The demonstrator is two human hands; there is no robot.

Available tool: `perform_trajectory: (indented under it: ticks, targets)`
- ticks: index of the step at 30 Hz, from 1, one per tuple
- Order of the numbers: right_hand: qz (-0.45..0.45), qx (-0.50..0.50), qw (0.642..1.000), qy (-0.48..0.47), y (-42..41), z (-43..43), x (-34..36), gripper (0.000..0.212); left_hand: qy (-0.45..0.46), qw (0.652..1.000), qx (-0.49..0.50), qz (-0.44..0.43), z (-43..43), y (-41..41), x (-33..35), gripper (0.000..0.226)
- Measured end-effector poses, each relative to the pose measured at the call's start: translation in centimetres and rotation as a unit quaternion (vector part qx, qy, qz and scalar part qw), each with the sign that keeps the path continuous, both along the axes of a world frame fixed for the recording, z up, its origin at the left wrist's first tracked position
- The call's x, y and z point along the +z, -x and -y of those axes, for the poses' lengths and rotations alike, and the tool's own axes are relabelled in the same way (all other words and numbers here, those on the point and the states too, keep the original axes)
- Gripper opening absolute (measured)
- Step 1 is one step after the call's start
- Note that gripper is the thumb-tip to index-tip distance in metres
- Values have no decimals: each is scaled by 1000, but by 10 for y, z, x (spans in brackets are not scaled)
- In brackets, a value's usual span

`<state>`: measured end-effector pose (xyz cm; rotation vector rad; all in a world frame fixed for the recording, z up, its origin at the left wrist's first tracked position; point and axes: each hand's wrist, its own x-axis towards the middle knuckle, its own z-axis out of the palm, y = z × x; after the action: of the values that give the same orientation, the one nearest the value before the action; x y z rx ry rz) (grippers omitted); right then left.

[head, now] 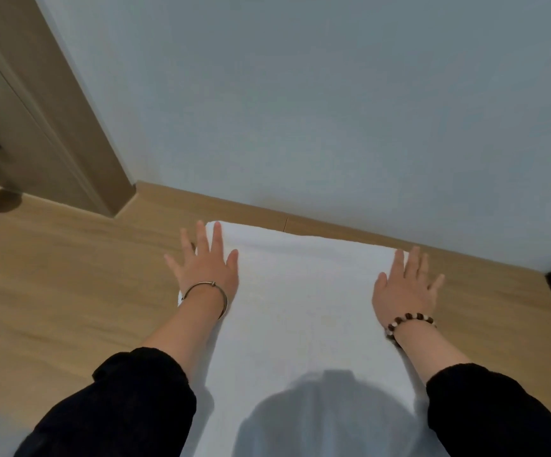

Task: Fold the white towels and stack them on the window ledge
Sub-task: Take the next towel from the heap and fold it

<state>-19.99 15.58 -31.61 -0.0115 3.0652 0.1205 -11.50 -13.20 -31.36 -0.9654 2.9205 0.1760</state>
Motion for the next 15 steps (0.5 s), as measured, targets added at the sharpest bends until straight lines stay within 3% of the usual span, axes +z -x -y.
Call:
perform_trajectory:
  ticks: [3,5,7,15]
  targets:
    - [-14,130,991,37,0,37,2,60,79,981,-177,0,-11,18,1,56]
    - [19,219,974,59,-1,65,-1,58,62,968,-242,15,-15,28,-2,55]
    - [37,240,968,67,5,75,-5,58,41,972,-231,21,-8,33,-5,55]
    - [39,157,986,36,32,37,-2,59,31,989,-141,20,0,36,-6,58]
